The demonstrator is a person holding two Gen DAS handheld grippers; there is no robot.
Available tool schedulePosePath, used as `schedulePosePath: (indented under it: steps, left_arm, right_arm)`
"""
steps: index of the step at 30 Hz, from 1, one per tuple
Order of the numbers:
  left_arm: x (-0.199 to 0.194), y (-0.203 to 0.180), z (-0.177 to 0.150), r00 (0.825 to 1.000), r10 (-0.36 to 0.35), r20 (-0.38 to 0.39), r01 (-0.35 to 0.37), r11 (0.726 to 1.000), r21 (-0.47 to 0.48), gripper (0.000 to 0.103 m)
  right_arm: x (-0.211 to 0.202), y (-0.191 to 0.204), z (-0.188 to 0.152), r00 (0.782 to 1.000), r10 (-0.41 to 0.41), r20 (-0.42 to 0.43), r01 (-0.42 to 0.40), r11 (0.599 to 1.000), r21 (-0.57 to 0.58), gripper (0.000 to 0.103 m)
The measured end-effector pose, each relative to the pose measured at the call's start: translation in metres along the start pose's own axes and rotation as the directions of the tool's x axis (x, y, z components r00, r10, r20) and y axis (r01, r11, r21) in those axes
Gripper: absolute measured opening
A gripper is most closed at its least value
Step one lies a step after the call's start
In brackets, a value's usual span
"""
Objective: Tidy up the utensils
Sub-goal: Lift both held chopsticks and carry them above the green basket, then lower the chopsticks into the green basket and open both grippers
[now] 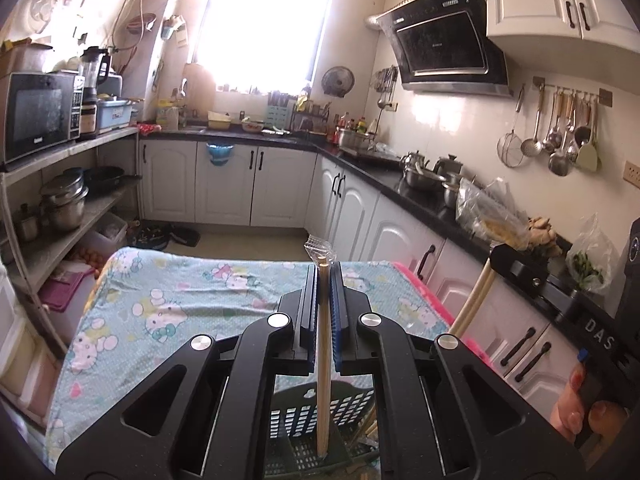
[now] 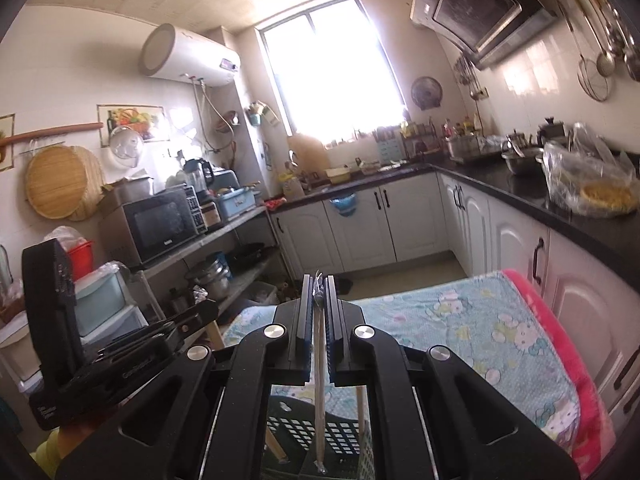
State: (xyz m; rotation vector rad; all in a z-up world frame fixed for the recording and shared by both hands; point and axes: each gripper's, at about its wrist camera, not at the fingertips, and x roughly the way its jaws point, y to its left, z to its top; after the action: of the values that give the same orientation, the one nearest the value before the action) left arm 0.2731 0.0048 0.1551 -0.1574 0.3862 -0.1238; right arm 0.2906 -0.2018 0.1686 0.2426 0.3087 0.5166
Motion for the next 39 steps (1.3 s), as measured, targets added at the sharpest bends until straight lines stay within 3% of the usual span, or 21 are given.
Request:
schedulePosePath:
  steps: [16, 33, 39]
  left_arm:
    - [0.026, 0.016, -0.045, 0.997, 0.024, -0.070, -0.025, 1.000, -0.008, 0.003]
    - [0.026, 0.030, -0.068, 0.993, 0.026, -0.119, -0.032, 0.998, -0.048, 0.003]
    - [0.023, 0.035, -0.073, 0.991, 0.027, -0.133, -0.036, 0.997, -0.064, 0.003]
  right_arm:
    - [0.045, -0.011, -0.055, 0.993, -0.026, -0.115, 0.032, 0.998, 0.053, 0.006]
    - [0.040, -0.013, -0.078, 0.978, -0.092, -0.185, 0.099, 0.995, 0.027, 0.007]
    - [0.034, -0.012, -0.086, 0.974, -0.098, -0.205, 0.104, 0.994, 0.018, 0.017]
